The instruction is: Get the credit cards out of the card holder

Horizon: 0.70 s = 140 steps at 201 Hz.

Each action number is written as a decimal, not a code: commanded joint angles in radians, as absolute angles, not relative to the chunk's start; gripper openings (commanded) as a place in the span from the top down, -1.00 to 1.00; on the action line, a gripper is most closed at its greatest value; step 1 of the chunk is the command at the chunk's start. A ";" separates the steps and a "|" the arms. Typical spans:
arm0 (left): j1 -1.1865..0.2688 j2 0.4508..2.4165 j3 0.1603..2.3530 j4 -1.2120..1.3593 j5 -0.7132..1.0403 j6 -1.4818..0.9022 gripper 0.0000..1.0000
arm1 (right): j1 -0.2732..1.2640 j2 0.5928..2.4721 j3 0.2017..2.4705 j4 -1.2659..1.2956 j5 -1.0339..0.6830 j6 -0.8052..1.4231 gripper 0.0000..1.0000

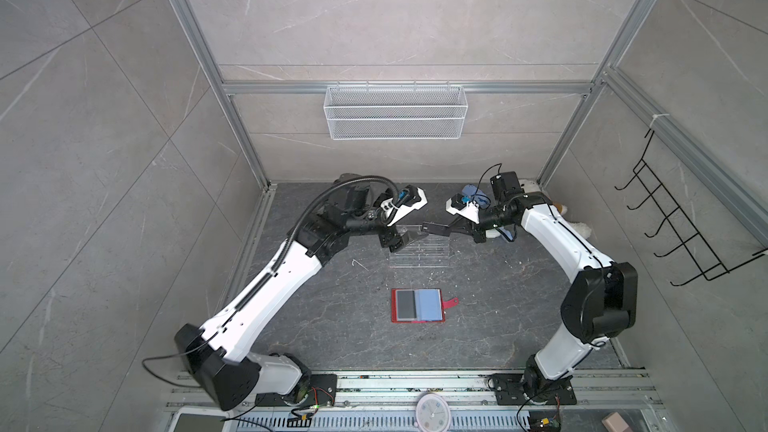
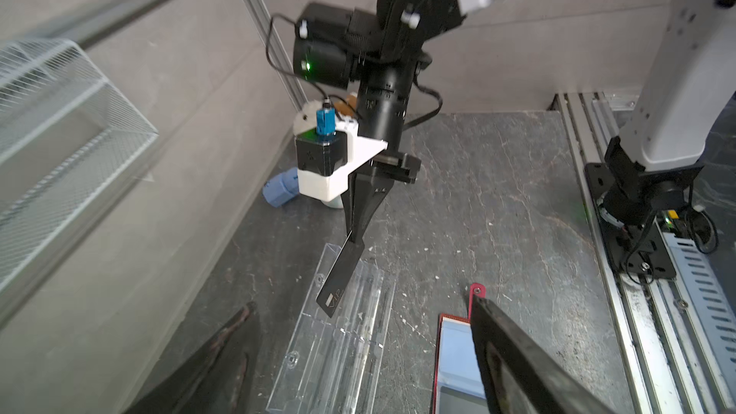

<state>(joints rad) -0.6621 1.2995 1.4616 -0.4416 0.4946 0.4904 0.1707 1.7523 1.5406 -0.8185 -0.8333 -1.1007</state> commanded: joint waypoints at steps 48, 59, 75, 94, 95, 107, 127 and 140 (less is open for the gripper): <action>-0.660 1.034 1.306 -0.501 0.340 0.439 -0.72 | 0.131 1.997 1.828 -1.038 -0.793 -1.276 1.00; -0.661 1.007 1.298 -0.519 0.305 0.430 -0.72 | 0.130 2.035 1.873 -1.069 -0.798 -1.297 1.00; -0.661 0.976 1.288 -0.543 0.274 0.429 -0.72 | 0.130 2.078 1.923 -1.098 -0.807 -1.318 1.00; -0.661 0.951 1.278 -0.563 0.245 0.432 -0.72 | 0.130 2.121 1.971 -1.124 -0.823 -1.339 1.00; -0.661 0.951 1.278 -0.565 0.245 0.432 -0.72 | 0.130 2.124 1.973 -1.127 -0.823 -1.342 1.00; -0.661 0.946 1.276 -0.572 0.225 0.437 -0.72 | 0.130 2.147 1.998 -1.150 -0.828 -1.360 1.00; -0.661 0.945 1.275 -0.581 0.204 0.447 -0.72 | 0.130 2.175 2.019 -1.163 -0.839 -1.374 1.00; -0.660 0.948 1.272 -0.583 0.192 0.449 -0.72 | 0.130 2.191 2.025 -1.170 -0.842 -1.384 1.00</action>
